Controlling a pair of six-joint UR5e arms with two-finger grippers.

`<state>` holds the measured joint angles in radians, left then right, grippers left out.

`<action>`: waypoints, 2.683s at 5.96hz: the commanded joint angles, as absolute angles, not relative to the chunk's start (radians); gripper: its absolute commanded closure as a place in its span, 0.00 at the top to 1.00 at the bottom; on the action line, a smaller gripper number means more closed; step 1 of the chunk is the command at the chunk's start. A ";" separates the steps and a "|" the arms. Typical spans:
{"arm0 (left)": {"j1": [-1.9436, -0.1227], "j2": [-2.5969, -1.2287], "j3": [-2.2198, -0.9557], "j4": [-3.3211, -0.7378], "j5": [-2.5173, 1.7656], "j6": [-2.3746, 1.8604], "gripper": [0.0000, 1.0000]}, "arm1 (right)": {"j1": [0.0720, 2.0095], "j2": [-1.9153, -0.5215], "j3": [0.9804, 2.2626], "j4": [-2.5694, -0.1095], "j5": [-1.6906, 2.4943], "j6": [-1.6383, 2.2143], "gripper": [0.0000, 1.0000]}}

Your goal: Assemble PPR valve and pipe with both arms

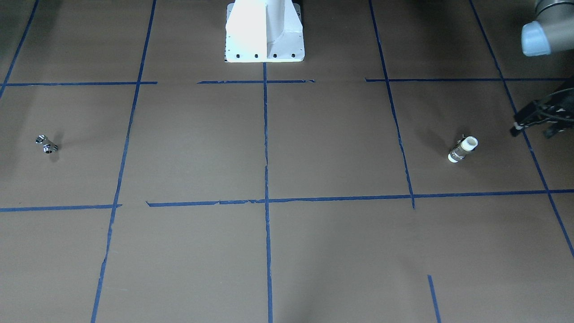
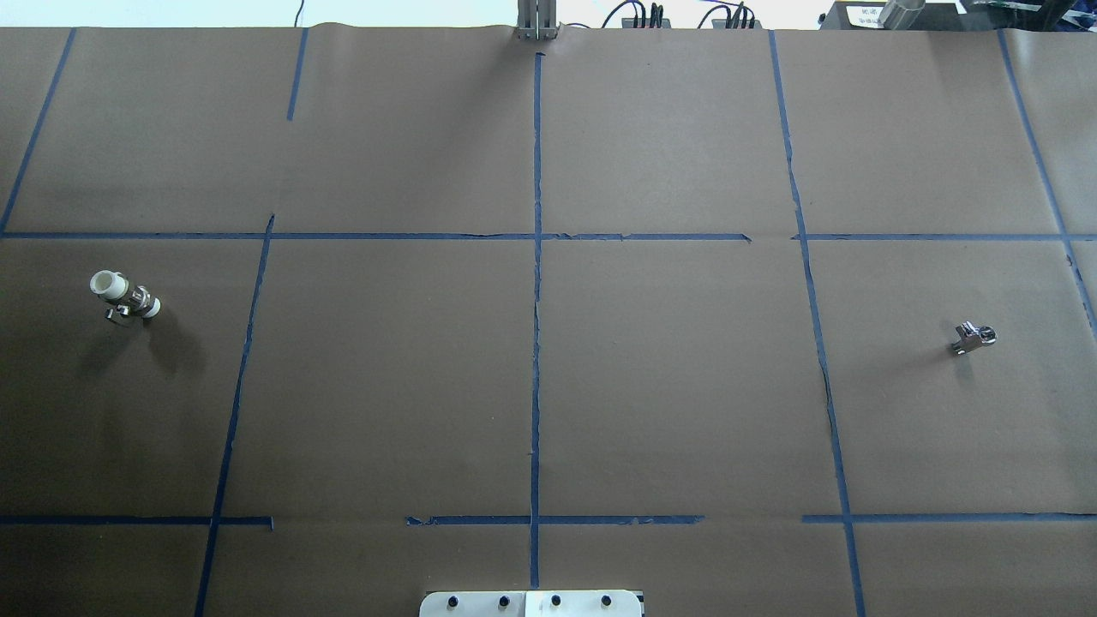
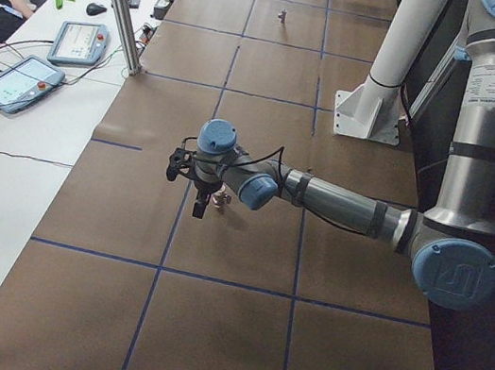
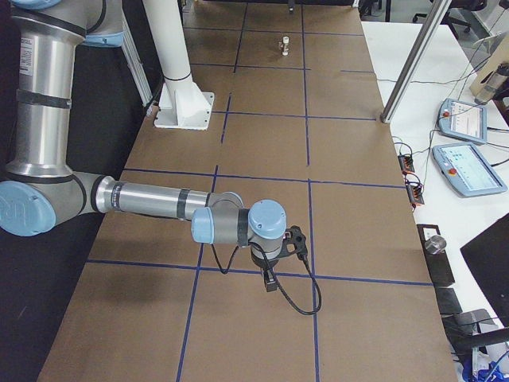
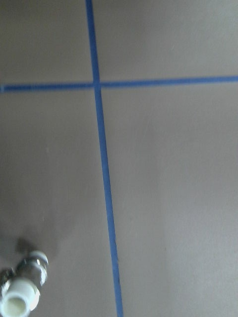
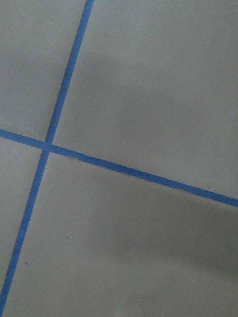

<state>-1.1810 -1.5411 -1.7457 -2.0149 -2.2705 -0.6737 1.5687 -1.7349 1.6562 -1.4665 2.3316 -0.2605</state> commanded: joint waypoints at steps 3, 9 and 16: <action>-0.986 -1.566 -1.770 -2.042 -2.157 -0.867 1.00 | 1.565 -1.735 1.654 -1.466 2.332 -0.261 1.00; -0.983 -1.580 -1.744 -2.036 -2.111 -0.851 1.00 | 1.563 -1.735 1.651 -1.466 2.332 -0.261 1.00; -0.971 -1.626 -1.831 -1.897 -2.112 -0.853 0.00 | 1.562 -1.735 1.649 -1.466 2.333 -0.259 1.00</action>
